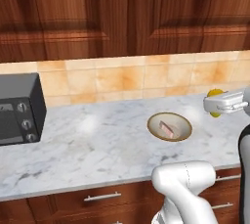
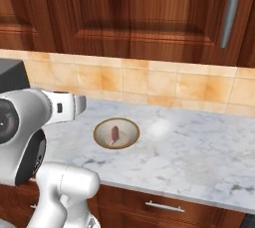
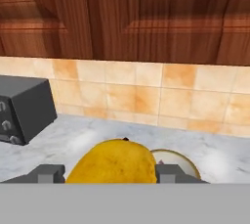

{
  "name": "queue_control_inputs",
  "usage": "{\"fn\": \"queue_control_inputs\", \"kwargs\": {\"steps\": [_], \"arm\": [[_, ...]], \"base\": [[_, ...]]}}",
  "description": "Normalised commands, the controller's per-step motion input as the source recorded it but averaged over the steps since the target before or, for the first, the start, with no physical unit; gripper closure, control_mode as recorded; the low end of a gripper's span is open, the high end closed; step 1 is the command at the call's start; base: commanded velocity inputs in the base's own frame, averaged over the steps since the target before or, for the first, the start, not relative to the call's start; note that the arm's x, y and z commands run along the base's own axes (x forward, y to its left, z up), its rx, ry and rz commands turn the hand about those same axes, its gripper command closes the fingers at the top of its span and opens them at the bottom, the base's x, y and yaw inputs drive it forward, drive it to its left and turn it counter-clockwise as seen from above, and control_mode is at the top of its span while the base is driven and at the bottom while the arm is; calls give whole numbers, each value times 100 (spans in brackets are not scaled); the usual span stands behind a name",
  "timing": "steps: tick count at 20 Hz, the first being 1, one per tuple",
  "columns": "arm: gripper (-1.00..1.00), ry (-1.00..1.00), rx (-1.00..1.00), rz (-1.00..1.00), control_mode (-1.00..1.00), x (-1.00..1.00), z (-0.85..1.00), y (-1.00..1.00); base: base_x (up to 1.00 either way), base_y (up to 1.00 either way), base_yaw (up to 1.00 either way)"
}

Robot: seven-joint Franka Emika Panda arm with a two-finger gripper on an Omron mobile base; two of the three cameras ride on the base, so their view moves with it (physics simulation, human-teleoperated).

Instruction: Take the steak, mango, and pear from the freezer and place them in the bowl on the counter.

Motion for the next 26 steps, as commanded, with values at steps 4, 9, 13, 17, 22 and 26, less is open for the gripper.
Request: {"fn": "queue_control_inputs", "kwargs": {"steps": [4, 9, 13, 17, 22, 26], "arm": [[100, 0, 0, -13, -100, 25, -11, -16], [100, -1, 0, -16, -100, 34, -52, -62], [100, 14, 0, -1, -100, 32, -83, -33], [100, 17, 0, 0, -100, 42, -87, -12], [100, 1, 0, 0, -100, 38, -70, -4], [100, 0, 0, 0, -100, 23, -57, 0]], "base": [[30, -4, -16], [0, 0, 0], [0, 0, 0], [0, 0, 0], [0, 0, 0], [0, 0, 0]]}}
